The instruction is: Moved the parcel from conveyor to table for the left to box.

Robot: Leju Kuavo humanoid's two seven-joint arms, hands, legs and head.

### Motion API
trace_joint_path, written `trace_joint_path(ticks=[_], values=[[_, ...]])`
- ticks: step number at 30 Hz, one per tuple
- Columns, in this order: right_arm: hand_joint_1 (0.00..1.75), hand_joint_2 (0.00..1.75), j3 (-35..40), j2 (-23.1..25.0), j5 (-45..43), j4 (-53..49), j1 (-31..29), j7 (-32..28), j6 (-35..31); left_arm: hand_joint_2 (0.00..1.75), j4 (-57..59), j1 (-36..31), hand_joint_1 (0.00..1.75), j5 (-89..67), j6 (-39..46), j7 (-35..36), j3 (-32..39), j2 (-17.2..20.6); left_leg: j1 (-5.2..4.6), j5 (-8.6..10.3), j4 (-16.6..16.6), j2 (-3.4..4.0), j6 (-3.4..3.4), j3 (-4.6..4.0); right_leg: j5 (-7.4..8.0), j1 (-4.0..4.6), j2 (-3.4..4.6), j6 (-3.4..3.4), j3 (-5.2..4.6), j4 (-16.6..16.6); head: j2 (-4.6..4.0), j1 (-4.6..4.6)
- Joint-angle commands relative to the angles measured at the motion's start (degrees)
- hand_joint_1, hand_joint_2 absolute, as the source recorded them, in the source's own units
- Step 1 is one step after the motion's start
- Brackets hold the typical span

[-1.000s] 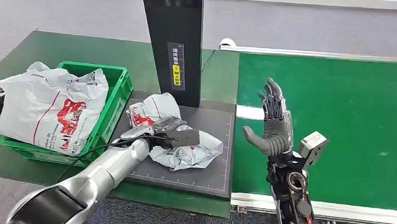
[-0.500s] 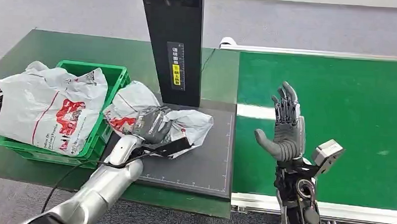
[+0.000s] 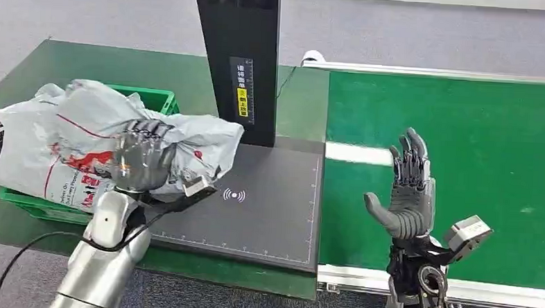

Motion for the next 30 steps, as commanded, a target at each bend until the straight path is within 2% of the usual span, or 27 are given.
trace_joint_path(ticks=[1,3,6,8,9,11,12,13,16,19,22,26,30], values=[[0.00,1.75,-0.6,1.0,0.2,-1.9,1.0,0.7,0.7,1.75,3.8,-7.8,1.75,-5.7,-3.4,5.5,8.9,6.3,0.02,0.02,0.0,-0.04,-0.02,-0.05,0.02,0.02,0.01,-0.02,-0.05,0.0,0.00,0.02],[0.00,1.75,-0.5,1.2,0.2,-1.4,0.6,0.9,0.7,1.75,7.6,-10.7,1.75,-7.2,-5.0,7.4,9.8,6.7,0.05,0.05,0.1,-0.09,-0.03,-0.11,0.03,0.06,-0.01,-0.02,-0.13,0.1,0.00,0.00],[0.00,1.75,-0.2,2.1,1.0,0.7,-0.8,1.2,1.4,1.75,23.6,-20.8,1.75,-9.1,-11.7,13.5,10.5,7.5,0.03,0.09,0.0,-0.14,-0.04,-0.04,0.03,0.04,-0.06,-0.01,-0.05,0.0,0.00,-0.02],[0.00,1.75,0.0,2.3,1.2,1.4,-1.4,1.2,1.3,1.75,30.8,-25.0,1.75,-8.5,-9.6,13.5,10.1,8.2,0.04,0.18,0.0,-0.26,-0.04,-0.06,0.08,0.06,-0.14,-0.02,-0.02,0.0,0.00,0.02],[0.00,1.75,0.0,2.2,1.3,2.0,-2.1,1.1,1.1,1.75,37.1,-29.0,1.75,-7.8,-14.4,15.7,10.9,8.1,0.04,0.14,0.0,-0.16,-0.04,-0.05,0.06,0.06,-0.07,-0.03,-0.04,0.0,0.00,-0.02],[0.00,1.75,0.0,1.9,1.3,2.2,-2.6,1.2,1.0,1.75,41.1,-32.4,1.75,-6.2,-15.5,15.8,12.1,8.0,0.05,0.17,0.1,-0.21,-0.04,-0.08,0.07,0.06,-0.09,-0.03,-0.04,0.1,0.00,-0.04],[0.00,1.75,-0.1,1.8,1.3,2.3,-2.8,1.2,0.9,1.75,45.5,-35.0,1.75,-3.9,-17.8,15.8,13.5,7.5,0.06,0.17,0.1,-0.17,-0.05,-0.08,0.08,0.07,-0.07,-0.04,-0.05,0.1,0.00,0.00],[0.00,1.75,0.0,1.4,1.2,2.1,-2.6,1.2,0.7,1.75,48.7,-37.1,1.75,1.7,-20.9,12.5,17.2,6.4,0.04,0.15,0.1,-0.12,-0.04,-0.04,0.06,0.06,-0.05,-0.05,-0.03,0.0,0.00,0.02],[0.00,1.75,-0.3,0.5,0.9,1.9,-2.2,1.4,0.8,1.75,55.2,-41.4,1.75,5.9,-28.3,14.3,20.1,5.8,0.05,0.14,0.1,-0.11,-0.03,-0.05,0.05,0.07,-0.06,-0.04,-0.02,0.1,0.00,0.00],[0.00,1.75,-0.3,0.6,0.7,2.1,-2.3,1.3,1.1,1.75,57.0,-42.6,1.75,5.4,-29.1,18.4,20.0,6.9,0.04,0.13,0.0,-0.10,-0.03,-0.04,0.06,0.06,-0.03,-0.04,-0.02,0.0,0.00,0.00],[0.00,1.75,-0.1,0.7,0.6,1.6,-1.2,1.2,0.8,1.75,58.1,-42.8,1.75,7.7,-31.7,18.9,22.2,7.6,0.04,0.13,0.0,-0.04,-0.04,-0.11,0.07,0.06,0.01,-0.04,-0.09,0.0,0.00,0.00],[0.00,1.75,-0.3,0.5,0.6,0.8,0.1,1.2,0.4,1.75,59.0,-42.6,1.75,12.7,-37.8,17.5,26.6,7.0,0.03,0.15,0.0,-0.12,-0.03,-0.04,0.07,0.05,-0.02,-0.03,-0.02,0.0,0.00,0.00],[0.00,1.75,-1.0,0.4,0.5,-0.2,0.5,1.1,0.1,1.75,59.2,-41.7,1.75,13.8,-41.5,16.3,26.9,7.1,0.03,0.14,0.0,-0.09,-0.03,-0.09,0.06,0.05,-0.02,-0.03,-0.08,0.0,0.00,0.00]])
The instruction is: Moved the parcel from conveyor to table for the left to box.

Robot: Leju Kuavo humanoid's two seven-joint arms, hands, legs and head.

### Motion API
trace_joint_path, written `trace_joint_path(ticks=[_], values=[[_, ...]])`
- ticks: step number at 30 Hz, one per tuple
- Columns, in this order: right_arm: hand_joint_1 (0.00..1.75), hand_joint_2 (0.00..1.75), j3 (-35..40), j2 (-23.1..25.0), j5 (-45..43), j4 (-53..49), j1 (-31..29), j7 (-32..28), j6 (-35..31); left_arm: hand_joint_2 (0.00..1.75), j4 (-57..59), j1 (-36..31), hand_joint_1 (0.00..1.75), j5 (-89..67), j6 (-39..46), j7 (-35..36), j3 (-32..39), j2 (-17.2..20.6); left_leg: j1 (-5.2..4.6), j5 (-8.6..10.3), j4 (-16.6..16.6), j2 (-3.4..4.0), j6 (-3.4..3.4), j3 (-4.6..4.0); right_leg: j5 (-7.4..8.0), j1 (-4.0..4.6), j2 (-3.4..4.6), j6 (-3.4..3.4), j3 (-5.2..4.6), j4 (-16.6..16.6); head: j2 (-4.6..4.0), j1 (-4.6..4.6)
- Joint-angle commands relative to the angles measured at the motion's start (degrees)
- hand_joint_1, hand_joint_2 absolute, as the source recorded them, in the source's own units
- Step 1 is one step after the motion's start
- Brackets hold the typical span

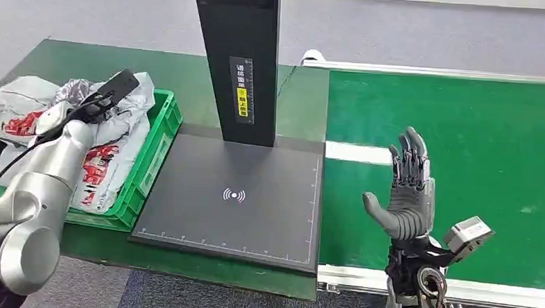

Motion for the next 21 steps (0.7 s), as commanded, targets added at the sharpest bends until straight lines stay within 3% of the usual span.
trace_joint_path(ticks=[1,8,15,16,17,21], values=[[0.00,1.75,-1.0,-0.7,-0.2,1.4,0.2,0.1,-0.7,1.75,9.2,-2.6,1.75,4.0,-7.6,-2.9,7.0,-0.6,-0.01,0.01,0.0,-0.05,0.02,0.02,0.01,-0.01,0.01,0.01,0.02,0.0,0.00,-0.02],[0.00,1.75,-1.7,0.3,-0.2,-0.2,1.6,0.3,-1.0,1.75,9.4,2.2,1.75,8.1,-11.9,-7.9,8.5,-1.6,-0.05,0.03,-0.1,-0.08,0.03,0.17,0.01,-0.06,0.01,0.03,0.15,-0.1,0.00,-0.02],[0.00,1.75,-2.6,0.7,0.4,-2.2,1.3,1.7,-1.1,1.75,9.5,4.2,1.75,6.0,-9.3,-5.2,5.9,-2.2,-0.08,0.04,-0.1,-0.07,0.03,0.12,0.01,-0.09,0.01,0.03,0.09,-0.1,0.00,-0.02],[0.00,1.75,-2.7,0.6,0.3,-2.4,1.3,1.9,-1.0,1.75,9.5,4.1,1.13,5.3,-9.0,-4.8,5.2,-2.3,-0.05,0.02,-0.1,-0.05,0.02,0.09,0.00,-0.06,0.01,0.02,0.08,0.0,0.00,-0.02],[0.00,1.75,-3.1,0.7,0.3,-2.9,1.6,2.0,-1.0,1.75,8.8,4.1,0.00,4.3,-7.6,-5.0,4.2,-2.3,-0.06,0.05,-0.1,-0.08,0.03,0.12,0.02,-0.07,0.00,0.03,0.11,-0.1,0.00,-0.02],[0.00,1.75,-3.8,0.8,0.2,-4.9,3.5,2.1,-0.8,1.75,6.0,4.4,0.00,5.1,5.6,-8.0,4.8,-3.0,-0.04,0.04,-0.1,-0.13,0.02,0.11,0.00,-0.05,-0.06,0.03,0.12,-0.1,0.00,-0.02]])
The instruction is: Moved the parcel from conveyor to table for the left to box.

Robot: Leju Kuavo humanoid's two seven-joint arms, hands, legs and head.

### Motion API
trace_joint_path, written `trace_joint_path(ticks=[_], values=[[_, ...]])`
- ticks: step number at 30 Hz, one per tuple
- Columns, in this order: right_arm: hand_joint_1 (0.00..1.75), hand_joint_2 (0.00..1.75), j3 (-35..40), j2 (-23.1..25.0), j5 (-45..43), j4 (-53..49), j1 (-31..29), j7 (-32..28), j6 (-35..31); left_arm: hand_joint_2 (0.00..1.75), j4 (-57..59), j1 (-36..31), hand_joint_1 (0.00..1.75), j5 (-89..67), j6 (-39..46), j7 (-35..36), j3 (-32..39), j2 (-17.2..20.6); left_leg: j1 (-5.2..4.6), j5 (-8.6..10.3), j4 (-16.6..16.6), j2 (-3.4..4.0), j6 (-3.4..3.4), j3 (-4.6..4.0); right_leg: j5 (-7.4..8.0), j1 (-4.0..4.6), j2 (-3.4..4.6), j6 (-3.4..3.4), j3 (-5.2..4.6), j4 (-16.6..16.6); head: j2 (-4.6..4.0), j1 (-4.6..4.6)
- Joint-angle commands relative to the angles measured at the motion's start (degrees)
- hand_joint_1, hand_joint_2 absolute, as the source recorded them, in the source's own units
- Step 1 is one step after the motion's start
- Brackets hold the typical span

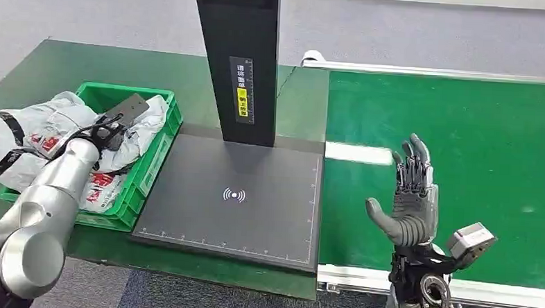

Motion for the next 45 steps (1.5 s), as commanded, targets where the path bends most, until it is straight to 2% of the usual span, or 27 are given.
trace_joint_path(ticks=[1,5,15,17,19,21,22,23,26,27,28,30,31,33,34,36,38,39,41,42,43,44,45], values=[[0.00,1.75,-2.7,0.8,-0.1,-3.5,2.0,0.7,0.0,1.75,-0.6,1.9,0.00,-0.4,18.6,-3.9,-1.4,-1.6,-0.03,0.03,-0.1,-0.12,0.02,0.05,-0.01,-0.03,-0.06,0.02,0.07,-0.1,0.00,0.00],[0.00,1.75,-2.1,0.2,-0.1,-3.6,2.0,0.7,0.1,1.75,-5.0,3.5,0.00,1.1,30.0,-9.7,-2.5,-1.5,0.00,0.01,0.0,-0.13,0.02,0.01,-0.01,0.00,-0.04,0.02,0.04,-0.1,0.00,-0.02],[0.00,1.75,-0.6,-0.3,0.2,-3.0,2.2,0.2,-0.8,1.75,-17.1,9.3,0.00,9.8,41.1,-20.2,-5.2,-2.6,-0.01,0.03,0.0,-0.08,0.02,-0.03,0.02,-0.01,-0.02,0.02,-0.01,-0.1,0.00,0.00],[0.00,1.75,-0.1,-0.5,0.6,-2.3,2.0,0.6,-1.3,1.75,-26.0,13.6,0.00,14.6,44.1,-24.5,-6.9,-3.4,0.00,0.03,-0.1,-0.14,0.02,0.00,0.01,0.00,-0.04,0.03,0.03,-0.1,0.00,0.00],[0.00,1.75,0.1,-0.6,0.8,-2.1,1.9,0.7,-1.5,1.75,-29.9,15.3,0.00,16.5,44.7,-25.1,-7.4,-3.8,-0.02,0.03,-0.1,-0.10,0.03,0.06,0.02,-0.02,0.01,0.04,0.07,-0.1,0.00,0.00],[0.00,1.75,1.2,-0.9,1.5,-1.9,2.1,1.5,-2.1,1.75,-39.0,20.5,0.00,22.2,46.1,-30.1,-9.7,-4.8,0.00,0.00,0.0,-0.03,0.02,0.01,0.00,-0.01,0.03,0.03,0.01,-0.1,0.00,0.00],[0.00,1.75,1.5,-1.0,1.7,-1.8,2.2,1.6,-2.4,1.75,-41.2,21.7,0.00,22.6,46.4,-29.7,-10.3,-5.1,-0.02,0.01,-0.1,-0.05,0.02,0.00,0.00,-0.02,0.00,0.03,0.00,-0.1,0.00,0.00],[0.00,1.75,2.5,-1.3,2.8,-1.7,2.4,2.3,-3.3,1.75,-47.3,25.3,0.00,27.9,46.2,-34.9,-11.7,-6.3,-0.02,0.01,-0.1,-0.08,0.04,0.08,0.00,-0.03,0.01,0.04,0.09,-0.1,0.00,0.00],[0.00,1.75,4.1,-1.9,3.5,-0.5,1.7,2.6,-3.9,1.75,-56.1,31.2,0.00,28.5,46.4,-38.9,-16.0,-7.1,-0.03,-0.02,-0.1,-0.04,0.06,0.09,0.01,-0.03,0.04,0.07,0.10,-0.2,0.00,0.02],[0.00,1.75,5.3,-2.4,4.3,0.3,0.7,2.7,-4.4,1.75,-60.8,34.2,0.00,32.7,44.6,-42.8,-18.1,-8.0,-0.03,-0.03,-0.1,-0.02,0.05,0.05,0.00,-0.03,0.05,0.07,0.06,-0.1,0.00,-0.02],[0.00,1.75,5.6,-2.4,4.4,0.8,0.1,2.7,-4.6,1.75,-62.0,35.4,0.00,32.6,44.7,-42.7,-18.6,-8.6,-0.04,-0.05,-0.1,0.02,0.05,0.02,0.00,-0.04,0.08,0.06,0.01,-0.1,0.00,0.00],[0.00,1.75,7.4,-3.1,6.8,2.2,-1.9,2.9,-6.4,1.75,-67.4,38.4,0.00,40.8,36.7,-46.8,-22.2,-9.6,-0.03,-0.06,0.0,0.02,0.05,-0.01,0.00,-0.04,0.09,0.07,0.00,-0.1,0.00,0.00],[0.00,1.75,7.5,-3.2,6.8,2.4,-2.1,2.9,-6.5,1.75,-67.7,38.6,0.00,40.8,36.9,-46.7,-22.5,-10.1,-0.04,-0.07,0.0,0.05,0.05,-0.05,0.00,-0.06,0.10,0.06,-0.03,-0.1,0.00,0.00],[0.00,1.75,9.4,-4.0,7.0,4.7,-4.6,2.8,-6.6,1.75,-69.5,39.7,0.00,46.6,26.2,-47.4,-25.6,-10.4,-0.03,-0.07,0.0,0.03,0.05,-0.05,0.02,-0.05,0.10,0.06,-0.03,-0.1,0.00,0.00],[0.00,1.75,9.6,-4.1,7.0,5.4,-5.2,2.9,-6.7,1.75,-69.5,39.9,0.00,46.6,26.2,-47.4,-25.7,-10.8,-0.03,-0.08,0.0,0.02,0.04,-0.05,0.01,-0.05,0.08,0.05,-0.02,-0.1,0.00,0.00],[0.00,1.75,11.5,-4.4,8.6,8.5,-7.6,4.3,-8.8,1.75,-67.5,40.1,0.00,54.9,11.6,-44.7,-27.9,-10.5,-0.02,-0.07,0.0,0.04,0.04,-0.03,0.02,-0.05,0.10,0.05,-0.01,-0.1,0.00,-0.02],[0.00,1.75,12.5,-3.9,8.4,10.7,-9.2,4.5,-9.2,1.75,-65.5,40.3,0.00,55.4,8.2,-45.2,-28.3,-10.8,-0.03,-0.04,-0.1,0.10,0.03,0.03,0.07,-0.05,0.20,0.05,0.02,-0.1,0.00,0.00],[0.00,1.75,13.6,-3.6,8.7,12.9,-10.3,6.1,-9.6,1.75,-62.7,40.1,0.00,58.8,1.7,-43.2,-29.4,-11.0,-0.05,-0.04,-0.1,0.07,0.04,0.05,0.05,-0.07,0.15,0.05,0.05,-0.1,0.00,0.00],[0.00,1.75,14.7,-2.9,9.1,15.5,-11.7,6.7,-10.4,1.75,-58.3,39.7,0.00,61.9,-2.7,-42.3,-29.9,-12.0,-0.04,-0.02,-0.2,0.12,0.03,0.13,0.10,-0.07,0.23,0.03,0.11,-0.2,0.00,0.00],[0.00,1.75,15.2,-2.3,9.1,18.4,-12.7,10.4,-11.1,1.75,-52.9,38.6,0.00,62.5,-5.2,-38.4,-31.3,-12.1,-0.04,-0.04,-0.2,0.11,0.03,0.15,0.06,-0.07,0.20,0.03,0.12,-0.2,0.00,-0.02],[0.00,1.75,15.6,-2.2,9.2,19.5,-13.2,10.3,-11.1,1.75,-50.8,38.0,0.00,62.7,-5.2,-39.2,-31.5,-12.3,-0.04,-0.05,-0.1,0.02,0.02,0.16,0.02,-0.06,0.08,0.03,0.16,-0.1,0.00,0.00],[0.00,1.75,15.6,-1.6,8.1,22.6,-14.2,13.0,-11.1,1.75,-44.9,36.4,0.00,65.5,-7.8,-36.4,-31.8,-12.9,-0.03,0.00,-0.2,0.02,0.03,0.21,0.07,-0.06,0.11,0.03,0.21,-0.2,0.00,-0.02],[0.00,1.75,16.0,-1.6,8.2,25.1,-15.0,16.1,-11.4,1.75,-40.6,34.9,0.00,63.4,-4.0,-36.5,-32.3,-13.4,-0.04,-0.01,-0.2,-0.01,0.03,0.21,0.05,-0.06,0.07,0.04,0.20,-0.2,0.00,0.00]])
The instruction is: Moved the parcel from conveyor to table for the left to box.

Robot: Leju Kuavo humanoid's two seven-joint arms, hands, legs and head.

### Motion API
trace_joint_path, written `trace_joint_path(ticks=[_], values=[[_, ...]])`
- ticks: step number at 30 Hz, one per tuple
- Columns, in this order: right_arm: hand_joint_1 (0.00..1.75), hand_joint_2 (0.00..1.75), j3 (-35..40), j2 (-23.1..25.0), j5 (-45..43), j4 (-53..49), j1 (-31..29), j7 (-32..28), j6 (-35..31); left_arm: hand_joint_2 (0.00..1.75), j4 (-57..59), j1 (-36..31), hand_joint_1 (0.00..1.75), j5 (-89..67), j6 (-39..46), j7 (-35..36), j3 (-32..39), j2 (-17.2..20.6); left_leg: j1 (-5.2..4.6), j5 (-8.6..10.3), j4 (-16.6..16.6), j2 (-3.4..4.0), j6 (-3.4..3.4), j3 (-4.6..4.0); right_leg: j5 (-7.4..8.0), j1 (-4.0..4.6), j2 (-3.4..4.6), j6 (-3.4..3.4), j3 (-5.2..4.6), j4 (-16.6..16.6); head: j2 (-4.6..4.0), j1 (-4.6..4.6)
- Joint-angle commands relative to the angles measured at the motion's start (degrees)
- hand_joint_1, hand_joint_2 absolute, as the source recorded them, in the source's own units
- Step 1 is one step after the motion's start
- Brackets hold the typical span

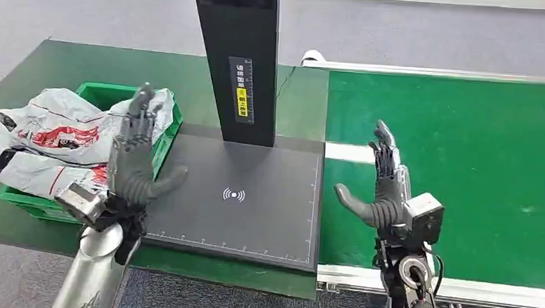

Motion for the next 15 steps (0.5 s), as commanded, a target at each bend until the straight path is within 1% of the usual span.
trace_joint_path(ticks=[1,3,5,6,7,8,9,10,13,14,15], values=[[0.00,1.75,6.5,0.7,-0.6,21.9,-9.5,10.2,-1.7,1.75,26.9,-5.3,0.00,3.6,-3.9,6.5,-6.3,-2.6,-0.04,0.05,-0.1,-0.05,0.03,0.22,0.03,-0.04,0.02,0.02,0.21,-0.1,0.00,0.04],[0.00,1.75,6.7,0.9,-2.8,26.8,-10.9,11.8,0.5,1.75,37.1,-9.3,0.00,5.2,-4.0,9.1,-6.1,-3.7,-0.02,0.09,-0.2,-0.12,0.03,0.23,0.06,-0.03,-0.03,0.03,0.25,-0.2,0.00,0.02],[0.00,1.75,6.8,1.2,-3.5,29.0,-11.4,11.6,0.8,1.75,42.8,-11.1,0.00,8.0,-5.8,10.2,-5.1,-4.5,-0.03,0.14,-0.2,-0.20,0.04,0.21,0.09,-0.03,-0.10,0.03,0.26,-0.2,0.00,0.02],[0.00,1.75,7.8,1.5,-2.8,30.9,-12.2,12.1,0.5,1.75,47.3,-12.5,0.00,8.5,-4.9,11.6,-4.8,-4.8,-0.02,0.10,-0.1,-0.14,0.03,0.17,0.06,-0.03,-0.04,0.02,0.20,-0.1,0.00,0.02],[0.00,1.75,8.2,1.8,-2.8,31.2,-12.1,12.0,0.6,1.75,49.2,-12.8,0.00,8.7,-4.1,11.2,-4.4,-4.8,-0.03,0.07,-0.1,-0.15,0.03,0.18,0.03,-0.03,-0.07,0.02,0.21,-0.1,0.00,0.02],[0.00,1.75,9.0,2.0,-2.4,30.8,-11.7,11.8,0.8,1.75,51.3,-13.3,0.00,8.6,-3.1,11.9,-4.3,-4.8,-0.03,0.12,-0.2,-0.16,0.03,0.22,0.09,-0.03,-0.02,0.02,0.24,-0.2,0.00,0.00],[0.00,1.75,9.7,2.2,-2.5,29.2,-10.9,10.5,0.6,1.75,53.1,-13.9,0.00,6.7,2.5,10.1,-4.2,-4.5,-0.04,0.06,-0.1,-0.09,0.02,0.21,0.05,-0.05,0.04,0.02,0.20,-0.1,0.00,0.02],[0.00,1.75,9.8,2.4,-2.5,29.1,-10.7,10.6,0.6,1.75,53.2,-13.9,0.00,6.7,2.6,10.2,-4.1,-4.3,-0.02,0.04,-0.1,-0.08,0.02,0.15,0.04,-0.02,0.02,0.01,0.16,-0.1,0.00,0.02],[0.00,1.75,11.9,1.8,-2.2,22.6,-8.3,6.7,-0.2,1.75,54.1,-14.3,0.00,7.8,4.9,9.2,-1.7,-3.3,0.00,0.02,-0.1,-0.07,0.01,0.10,0.01,0.00,0.01,0.00,0.10,-0.1,0.00,0.02],[0.00,1.75,12.7,1.1,-1.8,19.2,-7.2,6.2,-0.9,1.75,52.4,-13.7,0.00,7.3,6.4,8.2,-1.5,-3.0,0.01,0.02,-0.1,-0.05,0.00,0.13,0.02,0.00,0.06,0.00,0.10,-0.1,0.00,0.00],[0.00,1.75,13.0,0.7,-1.8,17.1,-6.7,5.8,-1.1,1.75,50.4,-12.9,0.00,8.2,5.5,7.5,-0.7,-2.9,-0.01,0.01,-0.1,-0.03,0.00,0.07,0.01,-0.01,0.07,0.00,0.03,0.0,0.00,0.00]])
